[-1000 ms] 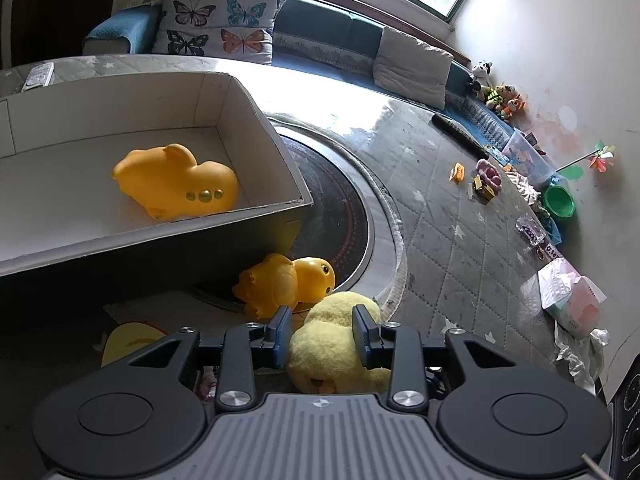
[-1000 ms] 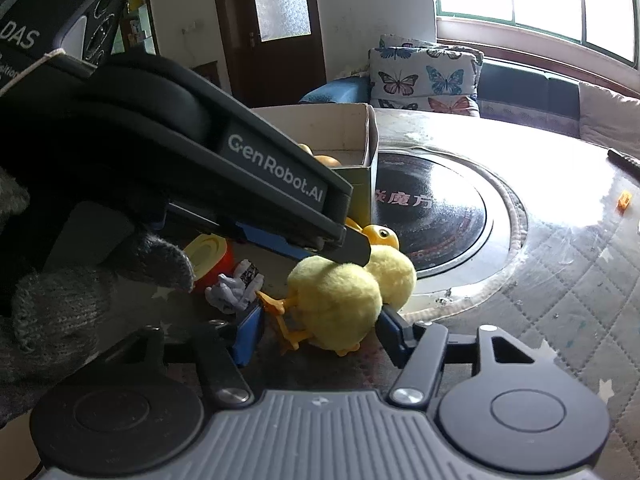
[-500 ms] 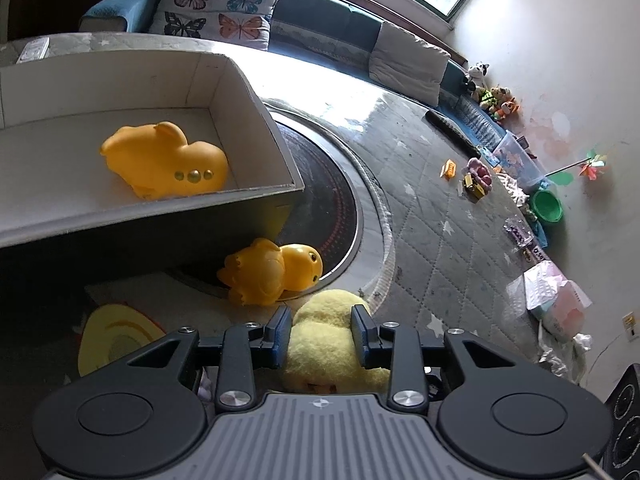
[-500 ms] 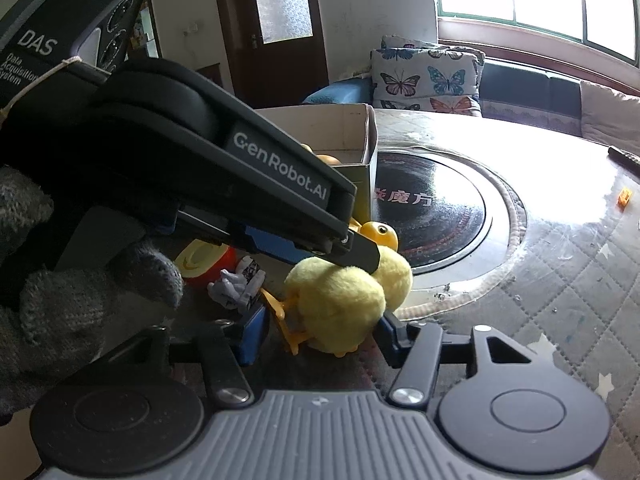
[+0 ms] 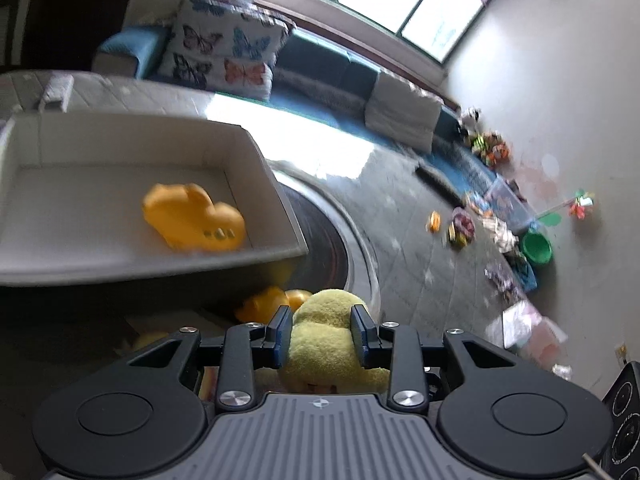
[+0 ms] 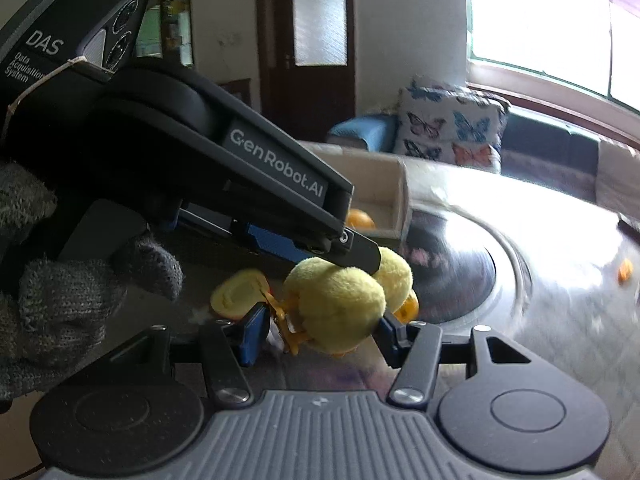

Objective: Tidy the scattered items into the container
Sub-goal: 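Close the left tool on the yellow chick and lift it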

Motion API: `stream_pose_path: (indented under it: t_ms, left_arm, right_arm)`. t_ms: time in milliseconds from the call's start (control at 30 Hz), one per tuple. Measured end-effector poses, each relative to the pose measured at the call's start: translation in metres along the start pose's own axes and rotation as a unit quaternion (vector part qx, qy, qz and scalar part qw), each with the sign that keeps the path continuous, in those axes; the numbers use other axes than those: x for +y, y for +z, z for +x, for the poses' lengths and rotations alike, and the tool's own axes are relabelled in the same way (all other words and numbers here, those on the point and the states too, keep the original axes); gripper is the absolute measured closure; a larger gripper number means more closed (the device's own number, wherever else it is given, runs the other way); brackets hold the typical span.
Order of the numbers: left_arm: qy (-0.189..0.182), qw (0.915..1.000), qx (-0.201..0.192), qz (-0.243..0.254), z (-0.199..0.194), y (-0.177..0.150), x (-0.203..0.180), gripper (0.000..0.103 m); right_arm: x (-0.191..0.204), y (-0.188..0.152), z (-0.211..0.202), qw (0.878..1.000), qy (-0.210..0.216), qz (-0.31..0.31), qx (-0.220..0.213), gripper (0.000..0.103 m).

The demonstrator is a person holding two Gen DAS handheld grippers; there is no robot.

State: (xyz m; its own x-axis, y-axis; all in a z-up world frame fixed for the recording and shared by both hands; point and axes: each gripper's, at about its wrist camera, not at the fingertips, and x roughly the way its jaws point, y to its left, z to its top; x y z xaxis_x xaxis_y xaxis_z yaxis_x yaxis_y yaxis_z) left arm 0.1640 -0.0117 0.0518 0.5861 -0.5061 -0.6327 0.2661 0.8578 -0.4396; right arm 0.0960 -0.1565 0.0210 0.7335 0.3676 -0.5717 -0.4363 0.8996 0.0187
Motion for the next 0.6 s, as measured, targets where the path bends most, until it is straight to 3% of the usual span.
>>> stream_pose_path:
  t_ms: [333,600]
  left_arm:
    - [0.035,0.9956,-0.073,-0.046,-0.031,0.046,0.043,0.069]
    - [0.065,0.9893,-0.085,-0.099,-0.023,0.071,0.091,0.070]
  right_arm:
    - [0.017,0.064,0.043,0.996,0.052,-0.072,-0.028,0.047]
    - [0.030,0.093,0.102,0.990,0.098,-0.098,-0.006,0.047]
